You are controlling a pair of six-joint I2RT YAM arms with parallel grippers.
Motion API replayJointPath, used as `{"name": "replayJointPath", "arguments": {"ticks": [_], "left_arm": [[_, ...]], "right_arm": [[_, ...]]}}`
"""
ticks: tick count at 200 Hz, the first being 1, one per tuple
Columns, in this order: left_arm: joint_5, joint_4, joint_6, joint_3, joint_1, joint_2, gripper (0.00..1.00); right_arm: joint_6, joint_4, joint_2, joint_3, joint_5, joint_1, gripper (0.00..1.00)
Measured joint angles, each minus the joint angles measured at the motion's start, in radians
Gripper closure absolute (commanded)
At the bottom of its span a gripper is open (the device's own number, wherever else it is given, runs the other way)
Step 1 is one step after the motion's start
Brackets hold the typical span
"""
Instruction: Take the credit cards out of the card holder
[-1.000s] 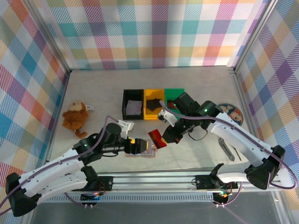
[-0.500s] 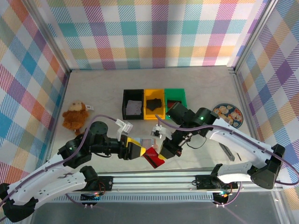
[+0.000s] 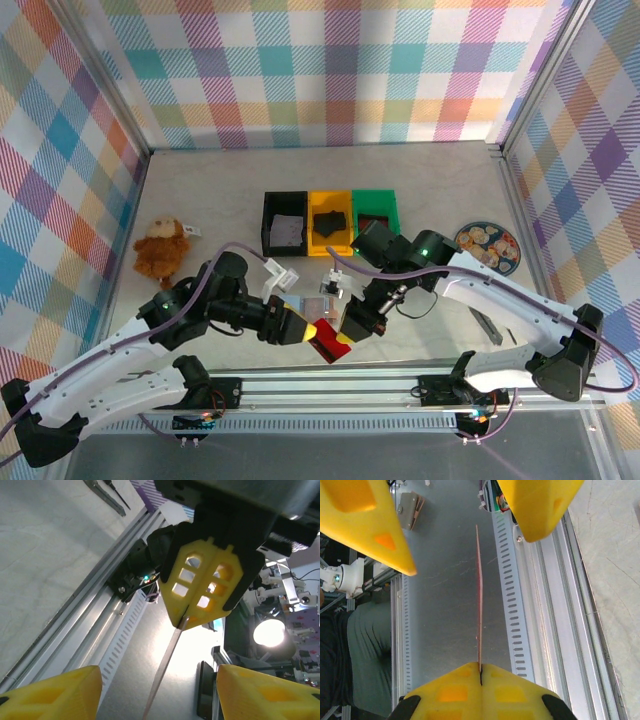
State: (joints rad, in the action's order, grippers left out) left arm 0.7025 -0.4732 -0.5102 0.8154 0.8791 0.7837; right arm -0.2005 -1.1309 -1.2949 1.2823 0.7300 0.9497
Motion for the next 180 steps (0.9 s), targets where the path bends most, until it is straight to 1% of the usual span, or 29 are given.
{"name": "replayJointPath", "arguments": {"ticks": [23, 89, 106, 118, 130, 146, 160, 169, 180], "left_arm": [[0.016, 0.001, 0.008, 0.001, -0.017, 0.011, 0.42], [0.047, -0.024, 0.045, 0.007, -0.04, 0.095, 0.44], [0.062, -0.026, 0.06, 0.011, -0.055, 0.111, 0.47], [0.074, -0.025, 0.063, 0.012, -0.067, 0.121, 0.52], [0.087, -0.024, 0.068, 0.012, -0.078, 0.128, 0.54], [0.106, -0.023, 0.072, 0.012, -0.085, 0.136, 0.65], [0.12, -0.023, 0.076, 0.012, -0.086, 0.14, 0.66], [0.128, -0.023, 0.077, 0.012, -0.087, 0.141, 0.69], [0.139, -0.022, 0.078, 0.012, -0.088, 0.142, 0.71]], "right_arm": [[-0.001, 0.0, 0.0, 0.0, -0.008, 0.0, 1.0], [-0.024, 0.003, -0.048, 0.0, -0.056, 0.0, 1.0], [-0.027, 0.008, -0.059, 0.0, -0.063, 0.0, 1.0], [-0.029, 0.009, -0.061, 0.0, -0.066, -0.001, 1.0], [-0.035, 0.011, -0.063, 0.0, -0.067, -0.001, 1.0], [-0.046, 0.012, -0.063, 0.0, -0.062, -0.001, 1.0], [-0.05, 0.014, -0.062, 0.0, -0.06, -0.001, 1.0], [-0.052, 0.015, -0.06, 0.0, -0.06, -0.001, 1.0], [-0.052, 0.016, -0.055, 0.0, -0.059, -0.001, 1.0]]}}
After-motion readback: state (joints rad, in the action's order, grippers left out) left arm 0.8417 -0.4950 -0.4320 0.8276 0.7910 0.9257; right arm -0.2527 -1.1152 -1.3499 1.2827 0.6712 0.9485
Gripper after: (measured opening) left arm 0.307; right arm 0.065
